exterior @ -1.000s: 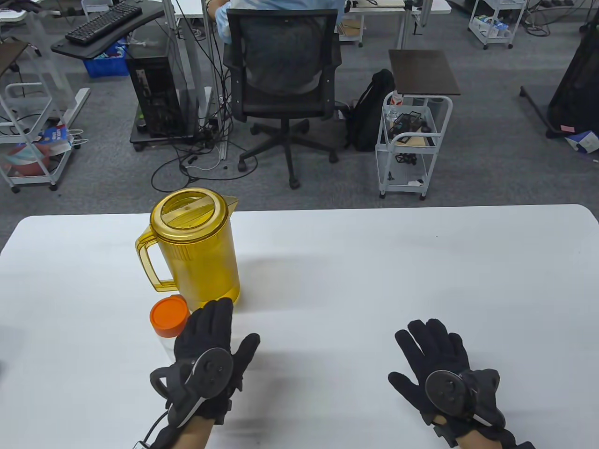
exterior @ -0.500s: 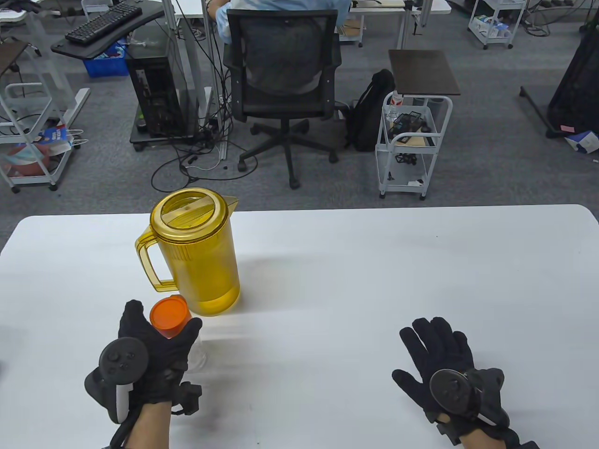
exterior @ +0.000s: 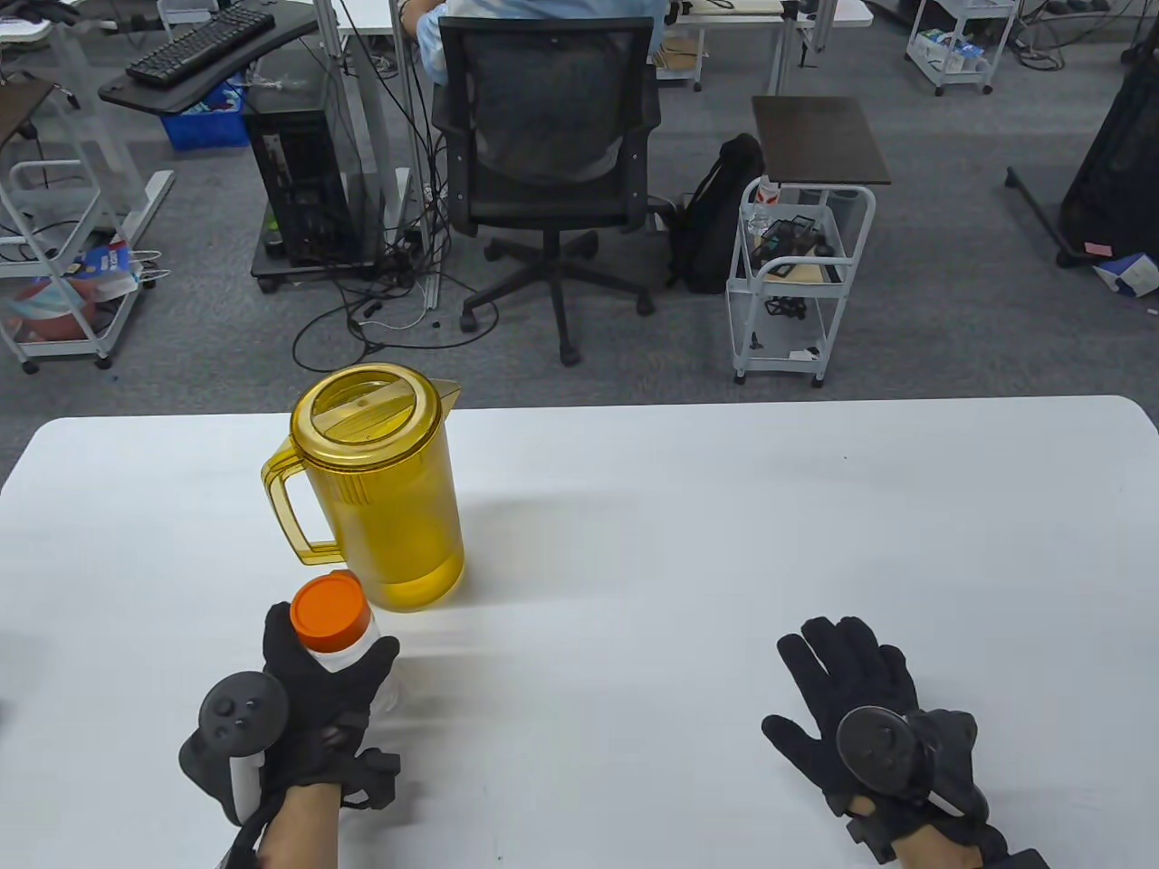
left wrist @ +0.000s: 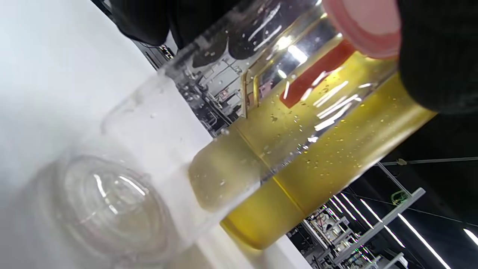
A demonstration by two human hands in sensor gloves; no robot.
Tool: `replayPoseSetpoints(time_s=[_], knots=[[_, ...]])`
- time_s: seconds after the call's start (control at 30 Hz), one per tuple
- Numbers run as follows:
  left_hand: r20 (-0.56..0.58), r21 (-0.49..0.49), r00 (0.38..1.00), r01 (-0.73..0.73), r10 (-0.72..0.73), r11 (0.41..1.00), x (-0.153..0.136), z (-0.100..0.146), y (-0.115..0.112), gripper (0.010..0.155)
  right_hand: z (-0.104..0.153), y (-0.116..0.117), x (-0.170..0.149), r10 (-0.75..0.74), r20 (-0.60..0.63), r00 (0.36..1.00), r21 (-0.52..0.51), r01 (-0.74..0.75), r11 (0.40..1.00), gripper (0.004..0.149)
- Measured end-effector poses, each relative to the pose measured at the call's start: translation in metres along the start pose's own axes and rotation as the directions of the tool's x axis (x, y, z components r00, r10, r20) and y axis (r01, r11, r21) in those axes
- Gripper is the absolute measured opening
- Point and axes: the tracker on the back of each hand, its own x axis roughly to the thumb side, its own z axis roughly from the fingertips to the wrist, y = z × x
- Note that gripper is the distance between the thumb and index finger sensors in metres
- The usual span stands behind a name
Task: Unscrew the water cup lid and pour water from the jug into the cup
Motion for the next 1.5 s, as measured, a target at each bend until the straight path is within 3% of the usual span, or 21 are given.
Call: replayPoseSetpoints(time_s=[0.13, 0.27, 0.53, 0.8, 0.97, 1.17, 1.37, 1.5], knots=[[-0.042, -0.034, 0.998, -0.047, 0.046, 0.998, -0.006, -0.003, -0.004, 0.118, 0.0, 0.0, 0.0, -0.004, -0.005, 1.0, 0.006, 0.004, 1.0, 0.082], [-0.006, -0.081, 0.999, -0.042, 0.041, 0.996, -0.004, -0.007, -0.005, 0.116, 0.0, 0.0, 0.0, -0.01, -0.007, 1.0, 0.014, 0.01, 1.0, 0.082], [-0.073, -0.149, 0.975, -0.22, 0.211, 0.964, -0.01, -0.01, -0.011, 0.114, -0.001, 0.003, 0.002, -0.008, -0.009, 1.0, 0.028, 0.009, 1.0, 0.082], [-0.006, -0.167, 0.985, -0.172, 0.174, 0.971, -0.002, -0.004, -0.014, 0.112, -0.001, 0.004, 0.002, -0.008, -0.009, 1.0, 0.03, 0.008, 1.0, 0.081], [0.085, -0.265, 0.974, -0.18, 0.209, 0.947, 0.023, 0.004, -0.018, 0.111, -0.001, 0.003, 0.002, -0.016, -0.009, 1.0, 0.023, 0.016, 1.0, 0.081], [0.146, -0.473, 0.946, -0.191, 0.29, 0.86, 0.061, 0.028, -0.059, 0.109, -0.001, -0.002, 0.004, -0.044, -0.011, 0.999, 0.008, 0.044, 0.999, 0.08], [0.077, -0.571, 0.927, -0.261, 0.367, 0.778, 0.093, 0.05, -0.111, 0.109, 0.0, -0.005, 0.005, -0.074, -0.014, 0.997, 0.005, 0.074, 0.997, 0.08], [0.103, -0.607, 0.941, -0.198, 0.323, 0.769, 0.101, 0.053, -0.133, 0.108, -0.001, -0.006, 0.005, -0.106, -0.027, 0.994, 0.006, 0.106, 0.994, 0.08]])
